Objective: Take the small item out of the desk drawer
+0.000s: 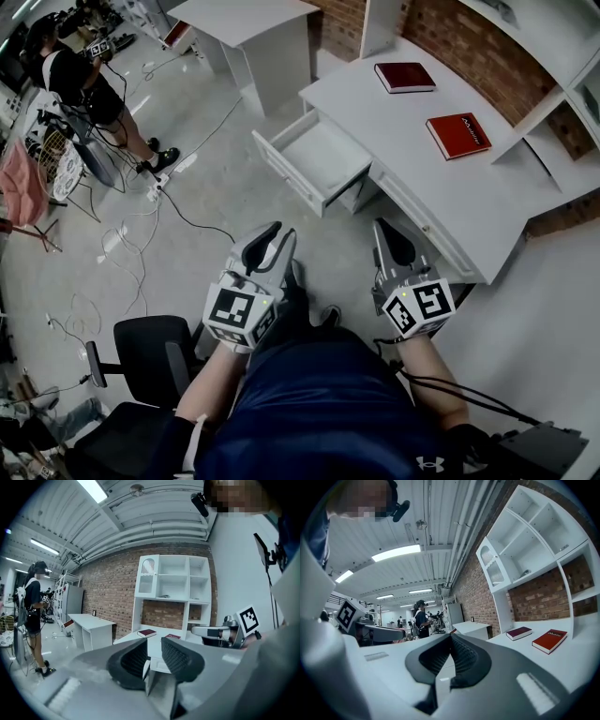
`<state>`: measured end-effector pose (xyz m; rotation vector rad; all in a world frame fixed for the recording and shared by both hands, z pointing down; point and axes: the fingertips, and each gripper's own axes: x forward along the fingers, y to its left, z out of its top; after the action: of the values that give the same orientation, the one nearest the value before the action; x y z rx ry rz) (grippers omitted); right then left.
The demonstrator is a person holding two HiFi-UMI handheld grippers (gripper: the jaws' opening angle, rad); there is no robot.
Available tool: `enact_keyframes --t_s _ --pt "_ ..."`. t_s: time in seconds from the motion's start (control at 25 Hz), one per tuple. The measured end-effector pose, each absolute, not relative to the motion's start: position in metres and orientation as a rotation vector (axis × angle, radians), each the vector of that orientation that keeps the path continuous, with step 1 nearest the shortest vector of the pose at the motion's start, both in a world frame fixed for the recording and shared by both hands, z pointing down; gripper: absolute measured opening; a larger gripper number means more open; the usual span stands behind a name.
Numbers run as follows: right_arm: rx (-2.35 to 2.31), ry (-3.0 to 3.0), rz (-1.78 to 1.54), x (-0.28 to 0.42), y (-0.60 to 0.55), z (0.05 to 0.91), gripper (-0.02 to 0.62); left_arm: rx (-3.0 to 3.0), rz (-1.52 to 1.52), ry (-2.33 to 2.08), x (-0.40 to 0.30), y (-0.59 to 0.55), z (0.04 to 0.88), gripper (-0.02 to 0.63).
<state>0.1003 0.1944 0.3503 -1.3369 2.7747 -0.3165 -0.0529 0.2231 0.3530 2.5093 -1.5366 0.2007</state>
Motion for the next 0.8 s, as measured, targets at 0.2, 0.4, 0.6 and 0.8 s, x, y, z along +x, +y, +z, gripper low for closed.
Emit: enact_keyframes --t_s 0.2,0.4,0.6,0.8 --pt "-1.381 2.764 -0.325 0.106 0.181 0.356 0.003 2.514 0.195 -1.512 -0.053 0.203 0.359 0.104" --pt "-1.438 2.761 -0.324 0.101 0.159 0.361 0.003 2.526 0.17 -1.485 -0.062 0.174 0.359 0.104" --pt "-1.482 2.775 -0.321 0.081 0.122 0.365 0.003 2.536 0.15 -1.438 -0.083 0.134 0.372 0.104" --pt "-1.538 2.805 -0.306 0.057 0.079 0.368 0.003 2.544 0.142 -1.39 -0.108 0.084 0.377 0.104"
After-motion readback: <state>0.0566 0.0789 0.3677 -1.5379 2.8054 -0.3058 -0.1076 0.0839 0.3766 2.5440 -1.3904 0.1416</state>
